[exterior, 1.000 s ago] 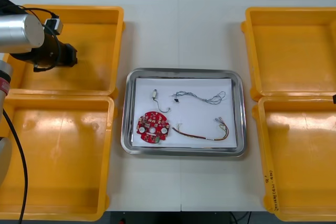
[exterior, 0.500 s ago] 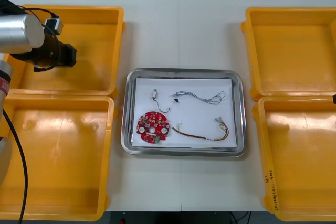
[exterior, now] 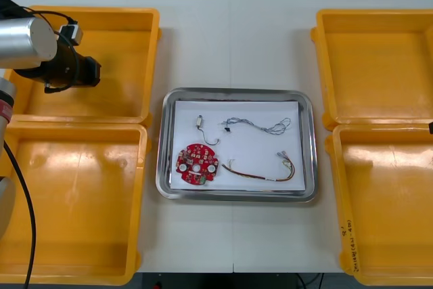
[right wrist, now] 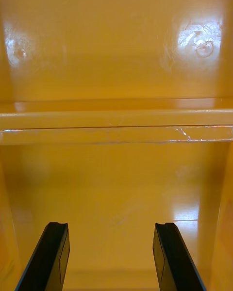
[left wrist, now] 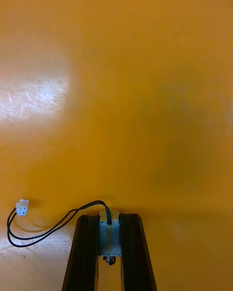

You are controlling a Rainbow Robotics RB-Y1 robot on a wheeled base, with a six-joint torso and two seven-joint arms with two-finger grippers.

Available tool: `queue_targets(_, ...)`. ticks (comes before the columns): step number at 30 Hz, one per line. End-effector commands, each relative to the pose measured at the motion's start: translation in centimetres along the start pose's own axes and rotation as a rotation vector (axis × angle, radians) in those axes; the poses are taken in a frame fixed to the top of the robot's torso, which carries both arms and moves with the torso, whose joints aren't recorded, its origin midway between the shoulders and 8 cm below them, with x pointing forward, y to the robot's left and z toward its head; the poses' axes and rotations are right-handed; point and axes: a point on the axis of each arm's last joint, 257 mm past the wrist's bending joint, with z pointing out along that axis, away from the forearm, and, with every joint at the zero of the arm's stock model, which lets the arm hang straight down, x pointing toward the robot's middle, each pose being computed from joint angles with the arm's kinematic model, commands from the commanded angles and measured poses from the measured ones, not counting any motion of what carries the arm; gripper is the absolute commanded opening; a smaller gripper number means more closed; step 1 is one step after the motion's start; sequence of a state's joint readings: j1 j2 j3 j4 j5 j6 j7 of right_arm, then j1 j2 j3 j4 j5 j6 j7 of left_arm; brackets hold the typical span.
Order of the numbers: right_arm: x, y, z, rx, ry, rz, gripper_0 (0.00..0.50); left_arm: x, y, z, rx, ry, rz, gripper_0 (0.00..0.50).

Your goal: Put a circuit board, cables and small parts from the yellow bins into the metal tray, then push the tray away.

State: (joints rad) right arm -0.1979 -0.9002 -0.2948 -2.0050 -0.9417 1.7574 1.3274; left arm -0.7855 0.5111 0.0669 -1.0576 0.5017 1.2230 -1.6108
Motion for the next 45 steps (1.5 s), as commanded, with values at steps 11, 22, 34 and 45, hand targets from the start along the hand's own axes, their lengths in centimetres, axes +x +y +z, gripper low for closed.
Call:
queue_targets(11, -0.9, -1.2, -1.8, 0.038, -0.039, -0.046, 0.5, -4.8, -2.8, -7.0, 0.019, 0.034, -0.075, 0.0)
queue_targets(22, -0.9, -1.2, -1.8, 0.038, -0.039, -0.046, 0.5, -6.4, -7.2, -10.3, 0.003, 0.095, 0.024, 0.0)
queue_targets(34, -0.9, -1.2, -1.8, 0.038, -0.039, -0.046, 0.5, -6.9, -15.2, -12.2, 0.033, 0.097, 0.136, 0.0)
queue_targets(45, -0.9, -1.2, -1.8, 0.038, -0.039, -0.046, 0.5, -5.2, -22.7, -12.9, 0.074, 0.087, 0.149, 0.0)
